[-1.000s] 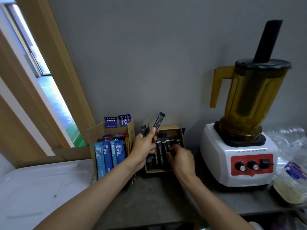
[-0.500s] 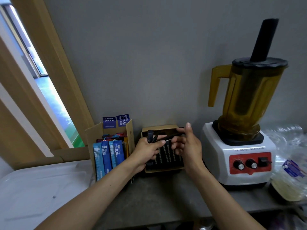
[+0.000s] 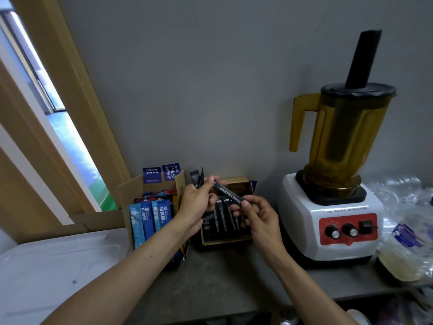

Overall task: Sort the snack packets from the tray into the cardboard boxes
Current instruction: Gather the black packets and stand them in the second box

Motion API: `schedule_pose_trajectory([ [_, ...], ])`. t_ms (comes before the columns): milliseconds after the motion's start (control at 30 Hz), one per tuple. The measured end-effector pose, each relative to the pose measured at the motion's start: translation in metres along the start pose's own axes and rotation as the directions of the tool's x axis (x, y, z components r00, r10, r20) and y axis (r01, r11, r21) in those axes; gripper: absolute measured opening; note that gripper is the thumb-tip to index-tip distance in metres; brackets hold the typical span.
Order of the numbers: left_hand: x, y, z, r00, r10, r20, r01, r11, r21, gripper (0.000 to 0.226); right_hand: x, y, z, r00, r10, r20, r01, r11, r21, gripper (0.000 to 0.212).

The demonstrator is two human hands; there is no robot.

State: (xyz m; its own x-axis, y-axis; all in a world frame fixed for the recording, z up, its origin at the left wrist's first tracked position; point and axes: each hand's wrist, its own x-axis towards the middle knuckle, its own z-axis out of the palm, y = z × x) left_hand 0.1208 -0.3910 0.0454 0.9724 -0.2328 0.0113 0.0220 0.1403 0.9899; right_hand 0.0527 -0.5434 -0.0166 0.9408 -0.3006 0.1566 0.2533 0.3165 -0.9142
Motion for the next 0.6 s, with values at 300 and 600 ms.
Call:
schedule_pose_trajectory([
  [300,-0.007,0.001,0.0,0.999,-0.049,0.005,0.049,0.999,-0.01,0.032,-0.004,0.006,0.001,1.0,0.017,0.007,-0.017,1.0,0.01,0.023],
  [600,0.007,-0.004,-0.001,0.981,0.188,0.043,-0.187,0.877,0.443,0.015,-0.005,0.011,-0.006,0.995,-0.088,-0.048,0.055,0.882,-0.467,0.009],
])
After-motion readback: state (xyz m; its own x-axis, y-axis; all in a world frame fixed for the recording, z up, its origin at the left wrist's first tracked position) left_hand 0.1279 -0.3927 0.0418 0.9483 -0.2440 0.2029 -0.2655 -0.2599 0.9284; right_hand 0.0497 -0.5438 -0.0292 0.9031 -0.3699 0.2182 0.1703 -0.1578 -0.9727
